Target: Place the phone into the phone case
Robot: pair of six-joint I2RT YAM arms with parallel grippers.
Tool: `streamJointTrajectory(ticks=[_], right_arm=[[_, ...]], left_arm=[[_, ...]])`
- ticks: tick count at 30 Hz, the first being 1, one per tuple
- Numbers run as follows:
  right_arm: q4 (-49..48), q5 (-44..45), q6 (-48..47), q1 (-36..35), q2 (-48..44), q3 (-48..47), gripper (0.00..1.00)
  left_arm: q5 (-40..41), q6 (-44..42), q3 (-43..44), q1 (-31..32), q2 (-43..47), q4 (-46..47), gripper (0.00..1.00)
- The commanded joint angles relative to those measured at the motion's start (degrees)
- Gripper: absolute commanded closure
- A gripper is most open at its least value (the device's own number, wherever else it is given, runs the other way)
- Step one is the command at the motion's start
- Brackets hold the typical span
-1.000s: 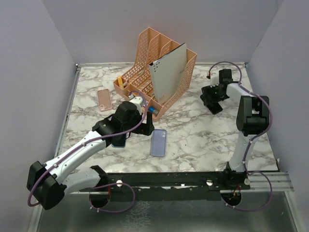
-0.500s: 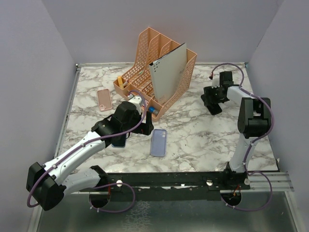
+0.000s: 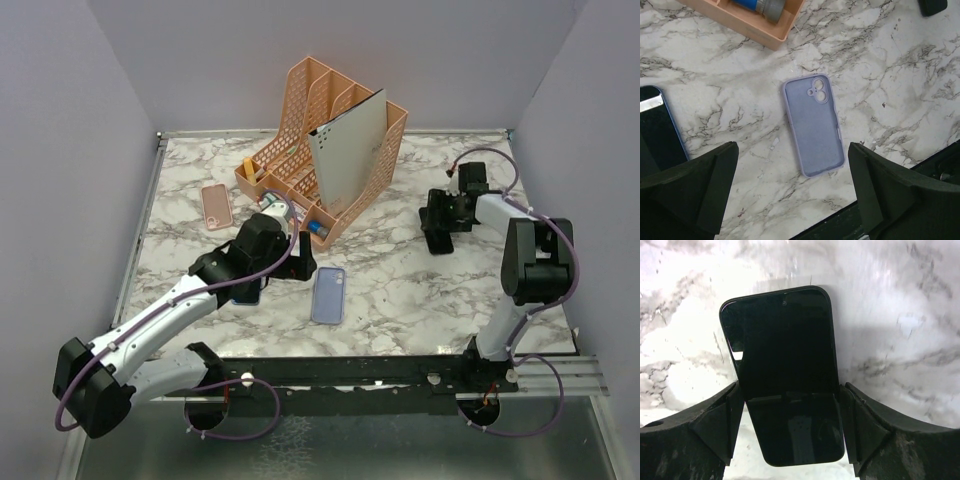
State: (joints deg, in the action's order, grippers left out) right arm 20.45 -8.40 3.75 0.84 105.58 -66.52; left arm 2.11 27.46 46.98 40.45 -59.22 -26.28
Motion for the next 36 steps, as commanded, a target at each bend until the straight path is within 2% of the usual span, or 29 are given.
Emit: streamJointTrajectory(ticks=[1, 9, 15, 25, 31, 36], right_arm=[[3.8, -0.5, 7.6, -0.7, -3.9, 5.4, 0.44], [4.2, -2.0, 12.7, -5.4, -13.2, 13.1, 0.46], [0.5, -7.1, 17.6, -9.4, -23.1, 20.8, 0.48], [-9.4, -14.4, 32.0, -15.1, -35.7, 32.2, 0.5], [-12.1, -14.7, 38.5, -18.2, -42.3, 35.0, 0.5], [-12.6, -14.8, 41.7, -19.4, -45.4, 36.5, 0.51]], left_arm=[[-3.3, 5.5, -3.1, -0.3, -1.0, 1.1, 0.04], [-7.8, 10.6, -7.8, -0.2, -5.6, 6.3, 0.1], [-9.4, 13.4, -11.8, -0.1, -7.7, 11.8, 0.15], [-13.5, 17.3, -16.2, 0.5, -13.6, 21.4, 0.35], [-14.3, 19.0, -17.6, 1.2, -15.2, 25.9, 0.48], [-14.6, 20.8, -18.6, 2.3, -17.1, 28.7, 0.52]])
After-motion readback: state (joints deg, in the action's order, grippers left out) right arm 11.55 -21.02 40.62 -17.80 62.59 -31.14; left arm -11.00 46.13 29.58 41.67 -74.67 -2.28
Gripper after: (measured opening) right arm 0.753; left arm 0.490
